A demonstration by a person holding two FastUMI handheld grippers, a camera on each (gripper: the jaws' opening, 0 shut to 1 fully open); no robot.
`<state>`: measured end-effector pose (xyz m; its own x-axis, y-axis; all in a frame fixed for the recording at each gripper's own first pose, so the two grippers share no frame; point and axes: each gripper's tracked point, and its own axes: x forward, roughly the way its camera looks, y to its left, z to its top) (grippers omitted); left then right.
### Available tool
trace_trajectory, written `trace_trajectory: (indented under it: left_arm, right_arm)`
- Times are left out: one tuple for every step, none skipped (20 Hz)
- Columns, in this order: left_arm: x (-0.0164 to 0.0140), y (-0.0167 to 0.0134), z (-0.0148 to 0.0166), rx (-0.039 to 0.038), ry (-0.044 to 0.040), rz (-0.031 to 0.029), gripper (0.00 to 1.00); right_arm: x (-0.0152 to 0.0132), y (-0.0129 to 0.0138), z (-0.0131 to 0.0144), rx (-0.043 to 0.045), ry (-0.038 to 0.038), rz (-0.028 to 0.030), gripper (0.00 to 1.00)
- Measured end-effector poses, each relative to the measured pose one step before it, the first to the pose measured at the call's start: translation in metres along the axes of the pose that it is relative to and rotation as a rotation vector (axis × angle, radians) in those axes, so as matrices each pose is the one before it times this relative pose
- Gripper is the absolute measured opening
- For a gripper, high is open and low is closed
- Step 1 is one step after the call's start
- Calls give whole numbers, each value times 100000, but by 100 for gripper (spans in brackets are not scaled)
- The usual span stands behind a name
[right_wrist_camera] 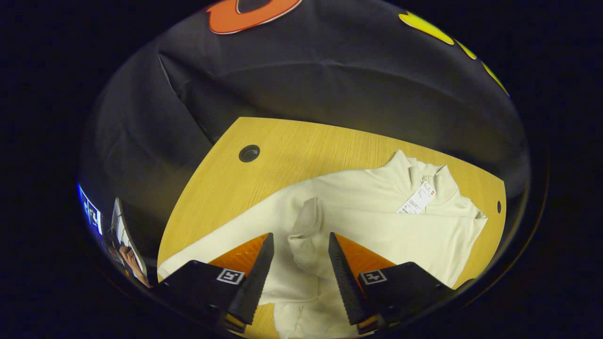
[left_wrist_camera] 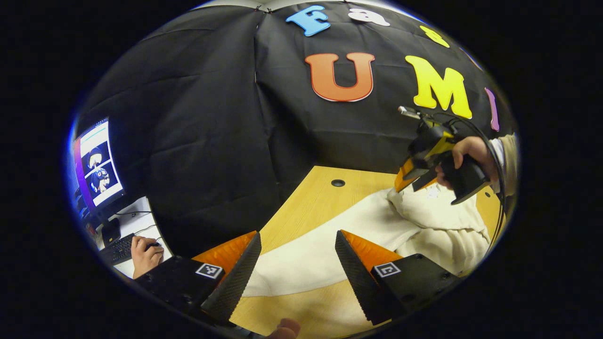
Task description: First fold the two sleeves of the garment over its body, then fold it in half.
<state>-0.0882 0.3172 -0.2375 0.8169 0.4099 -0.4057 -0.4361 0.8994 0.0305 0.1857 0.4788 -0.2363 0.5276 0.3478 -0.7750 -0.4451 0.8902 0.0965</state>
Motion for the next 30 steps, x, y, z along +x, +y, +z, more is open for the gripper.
trace_trajectory:
  left_arm:
    - [133, 458, -640, -923, 1557, 993, 100]
    - [145, 238, -519, -1187, 1176, 625, 100]
    - [96, 236, -364, -607, 803, 694, 100]
    - [-176, 501, -202, 1307, 725, 2364, 100]
    - [87, 641, -292, 1694, 517, 2775, 100]
    - [244, 693, -491, 841, 411, 2349, 100]
    - [192, 393, -462, -634, 1237, 1242, 100]
    - [207, 179, -518, -976, 1380, 1213, 100]
    - [285, 400, -651, -1384, 1806, 1561, 100]
    - [357, 465, -810, -1736, 2390, 1747, 100]
    - [158, 365, -870, -1535, 2891, 2123, 100]
    - [306, 400, -835, -1254, 3007, 1742, 100]
    - [230, 465, -752, -435, 2671, 2780, 100]
    - [311, 549, -673, -720, 2078, 2411, 100]
    - [364, 379, -548, -880, 1569, 2319, 100]
    - [350, 632, -516, -427, 1672, 2939, 100]
    - [492, 284, -535, -830, 2038, 1481, 100]
    - [456, 214, -671, -1389, 2335, 1428, 100]
    - [400, 22, -813, -2126, 3199, 778, 100]
    - [401, 151, -715, -2407, 3283, 826, 100]
    - [422, 144, -462, -2522, 2409, 943, 100]
    - [514, 31, -258, -2974, 2045, 290, 100]
    - [585, 243, -150, -3220, 1722, 609, 100]
    - [635, 171, -105, -3398, 2244, 297, 100]
    - [481, -54, -69, -3381, 2265, -389, 100]
    - [664, -7, -80, -3000, 2690, -341, 100]
    - [395, -43, 8, -2397, 2670, 39, 100]
    - [380, 80, -23, -1600, 2656, 258, 100]
    - [409, -122, -238, -756, 3717, -44, 100]
    - [69, -132, 67, -1102, 2100, -298, 99]
  right_arm:
    - [-1143, -76, 562, -1553, -2876, 119, 77]
    - [-1243, -314, 634, -1818, -3260, -885, 84]
    - [-1390, -471, 781, -1535, -3645, -1032, 92]
    - [-1427, -366, 854, -1565, -3624, -330, 98]
    - [-1517, -515, 815, -1819, -3460, -504, 98]
    - [-1670, -973, 698, -1463, -3388, -1267, 98]
    - [-1721, -959, 776, -717, -3672, -646, 98]
    - [-1707, -1004, 707, -119, -3750, -531, 98]
    - [-1795, -1357, 868, 326, -3709, -1308, 98]
    - [-2122, -572, 501, 330, -3730, -827, 98]
    - [-2086, -994, 572, -53, -3783, -623, 98]
    - [-2183, -1547, 607, -201, -4211, -1642, 98]
    - [-1979, -1592, 568, 109, -3967, -942, 98]
    - [-1754, -1435, 407, -62, -3646, -866, 98]
    - [-2116, -1227, 547, -820, -4235, -1165, 98]
    - [-2079, -1703, 424, -531, -4548, -2150, 98]
    - [-1978, -1485, 323, -294, -4102, -1881, 98]
    - [-1962, -1182, 169, -229, -3854, -1162, 98]
    - [-1879, -1262, 226, 298, -3345, -2077, 98]
    - [-1791, -945, -89, 592, -2642, -815, 98]
    - [-1601, -704, -206, 757, -1492, -406, 98]
    - [-1419, -777, -470, -297, -375, -284, 98]
    - [-1246, -783, -527, -1416, 944, -721, 98]
    - [-911, -837, -612, -1221, 674, -1089, 98]
    - [-849, -338, -481, -993, 642, -825, 98]
    - [-587, -151, -724, -170, 1271, -567, 98]
    - [-364, 200, -603, -29, 1339, 378, 98]
    - [-110, 243, -695, 65, 1795, -20, 98]
    - [-30, 333, -482, -337, 1653, 577, 98]
    - [-17, 394, -322, -312, 1038, 439, 98]
